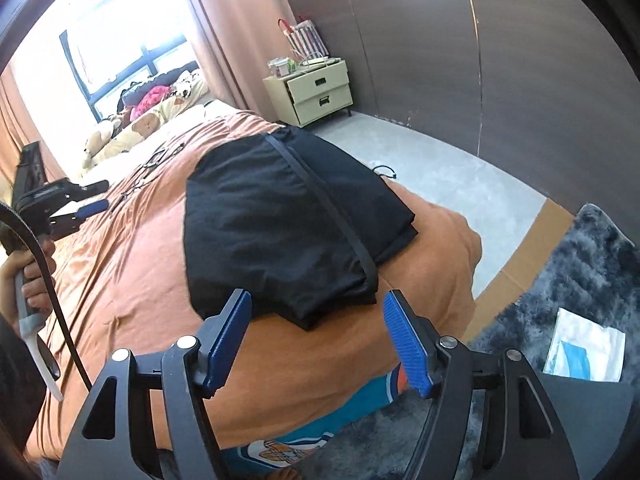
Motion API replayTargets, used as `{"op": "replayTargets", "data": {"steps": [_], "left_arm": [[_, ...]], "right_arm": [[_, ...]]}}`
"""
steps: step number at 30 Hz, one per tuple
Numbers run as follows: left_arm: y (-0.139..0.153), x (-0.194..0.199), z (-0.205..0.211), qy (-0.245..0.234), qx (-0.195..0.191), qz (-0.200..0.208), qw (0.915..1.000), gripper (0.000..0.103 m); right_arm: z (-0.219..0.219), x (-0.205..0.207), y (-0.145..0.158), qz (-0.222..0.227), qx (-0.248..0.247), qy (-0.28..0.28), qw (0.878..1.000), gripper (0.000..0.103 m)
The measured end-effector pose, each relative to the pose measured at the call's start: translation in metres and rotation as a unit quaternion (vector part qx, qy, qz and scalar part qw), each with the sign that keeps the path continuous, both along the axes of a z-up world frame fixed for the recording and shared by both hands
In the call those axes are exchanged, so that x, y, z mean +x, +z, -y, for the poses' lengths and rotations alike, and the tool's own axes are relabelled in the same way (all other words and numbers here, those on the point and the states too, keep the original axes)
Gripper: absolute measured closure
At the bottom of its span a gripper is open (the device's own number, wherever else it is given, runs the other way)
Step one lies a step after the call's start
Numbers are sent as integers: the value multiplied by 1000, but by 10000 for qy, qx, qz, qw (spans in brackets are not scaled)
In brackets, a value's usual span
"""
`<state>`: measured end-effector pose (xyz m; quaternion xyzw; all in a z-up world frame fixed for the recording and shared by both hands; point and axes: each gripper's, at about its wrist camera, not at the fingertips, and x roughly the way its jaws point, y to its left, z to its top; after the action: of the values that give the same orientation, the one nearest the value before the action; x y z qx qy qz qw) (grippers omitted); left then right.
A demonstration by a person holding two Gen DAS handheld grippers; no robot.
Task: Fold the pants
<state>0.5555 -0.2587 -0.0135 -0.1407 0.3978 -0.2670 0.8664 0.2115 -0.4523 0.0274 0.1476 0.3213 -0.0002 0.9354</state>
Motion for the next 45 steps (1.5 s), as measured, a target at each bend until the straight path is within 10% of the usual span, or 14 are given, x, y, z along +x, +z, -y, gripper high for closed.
{"op": "replayTargets", "data": {"steps": [16,36,45], "left_arm": [[83,-99,-55,-174,235,1050,9940,10],[112,-237,-147,395,634,1824,9804,1],[113,-297,-173,565,665,2009,9757,0]], "right_arm": [[-59,-43,24,410,-355,8,9985,18],[-129,-93,39,962,-747,344,9920,18],[-148,-120,33,1198,-698,538,9889,0]]}}
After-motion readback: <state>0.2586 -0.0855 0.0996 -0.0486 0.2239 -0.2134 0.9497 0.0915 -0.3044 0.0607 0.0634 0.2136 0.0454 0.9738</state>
